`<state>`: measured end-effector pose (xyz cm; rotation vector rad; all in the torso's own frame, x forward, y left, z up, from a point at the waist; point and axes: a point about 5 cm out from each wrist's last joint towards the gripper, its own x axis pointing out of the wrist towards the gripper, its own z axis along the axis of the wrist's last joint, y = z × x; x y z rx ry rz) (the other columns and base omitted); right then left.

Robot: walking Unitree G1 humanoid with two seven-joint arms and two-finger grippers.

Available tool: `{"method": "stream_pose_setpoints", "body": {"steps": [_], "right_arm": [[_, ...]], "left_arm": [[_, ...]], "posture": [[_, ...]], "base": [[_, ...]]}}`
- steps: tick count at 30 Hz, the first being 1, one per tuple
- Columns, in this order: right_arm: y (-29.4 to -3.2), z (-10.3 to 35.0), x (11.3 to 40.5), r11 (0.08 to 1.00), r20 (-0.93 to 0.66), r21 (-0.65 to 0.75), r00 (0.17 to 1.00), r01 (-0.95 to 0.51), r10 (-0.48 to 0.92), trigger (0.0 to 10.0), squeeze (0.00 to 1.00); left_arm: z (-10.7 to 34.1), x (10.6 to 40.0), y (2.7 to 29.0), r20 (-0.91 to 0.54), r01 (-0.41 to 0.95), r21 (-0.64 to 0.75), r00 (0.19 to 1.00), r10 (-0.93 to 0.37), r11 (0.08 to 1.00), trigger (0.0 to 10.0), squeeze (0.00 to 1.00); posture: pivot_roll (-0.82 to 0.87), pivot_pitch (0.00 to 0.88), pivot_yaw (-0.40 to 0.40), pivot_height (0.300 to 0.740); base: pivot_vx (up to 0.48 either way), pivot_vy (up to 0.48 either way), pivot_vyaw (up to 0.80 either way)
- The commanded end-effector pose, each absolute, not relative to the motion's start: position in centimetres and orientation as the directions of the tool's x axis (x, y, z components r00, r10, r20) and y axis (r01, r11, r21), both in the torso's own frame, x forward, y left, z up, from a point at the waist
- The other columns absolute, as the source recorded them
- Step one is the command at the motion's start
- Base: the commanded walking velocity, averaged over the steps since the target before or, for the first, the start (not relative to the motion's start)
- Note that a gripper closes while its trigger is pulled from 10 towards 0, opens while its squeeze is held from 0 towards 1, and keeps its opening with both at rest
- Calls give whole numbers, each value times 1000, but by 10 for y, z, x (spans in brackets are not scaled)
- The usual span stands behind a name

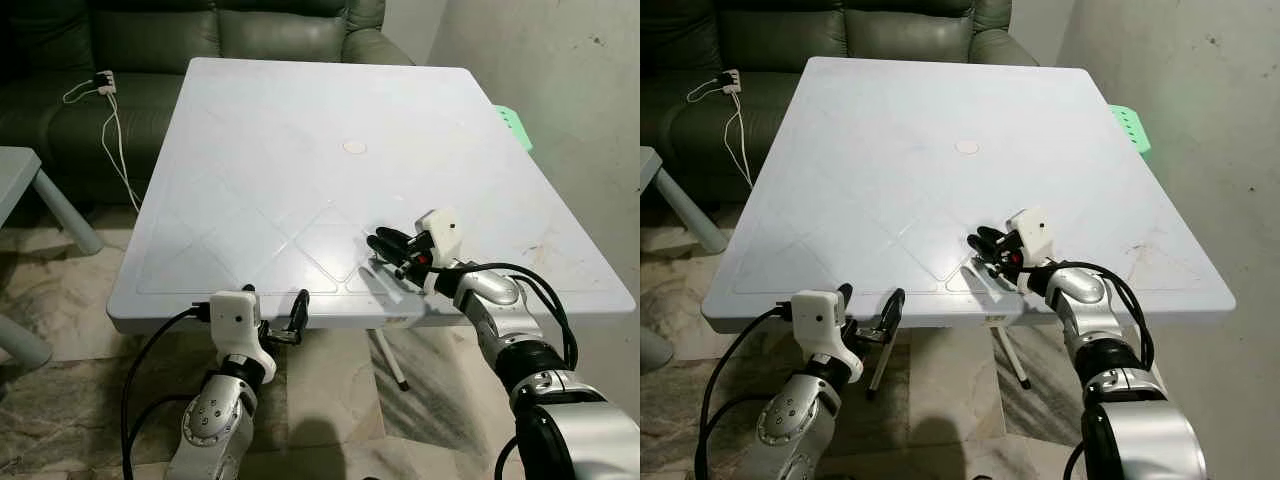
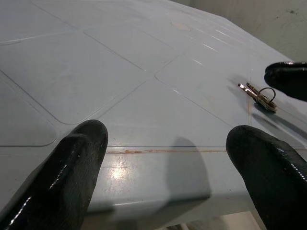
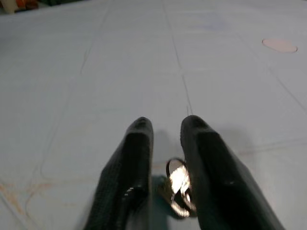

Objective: Hang keys on a hook

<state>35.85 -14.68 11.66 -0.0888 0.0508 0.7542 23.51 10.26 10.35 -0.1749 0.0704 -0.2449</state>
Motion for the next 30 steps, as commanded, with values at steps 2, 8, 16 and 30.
{"method": "stream_pose_setpoints", "body": {"steps": [2,8,16,30], "right_arm": [[-153,114,358,725,-113,-84,730,-683,674,10000,0],[-157,112,359,739,-133,-104,745,-666,653,10000,0],[-157,113,361,748,-138,-102,754,-656,643,10000,0],[-153,120,366,743,-146,-126,753,-658,642,10000,0]], "left_arm": [[104,232,98,-51,243,-192,965,-256,951,10000,0],[104,231,99,-52,233,-195,968,-247,953,10000,0],[104,230,98,-54,235,-198,967,-250,952,10000,0],[107,231,103,-53,212,-197,973,-226,957,10000,0]], "posture": [[98,121,-117,740],[101,123,-118,740],[104,129,-119,740],[113,165,-127,740]], "base": [[0,0,0],[0,0,0],[0,0,0],[0,0,0]]}}
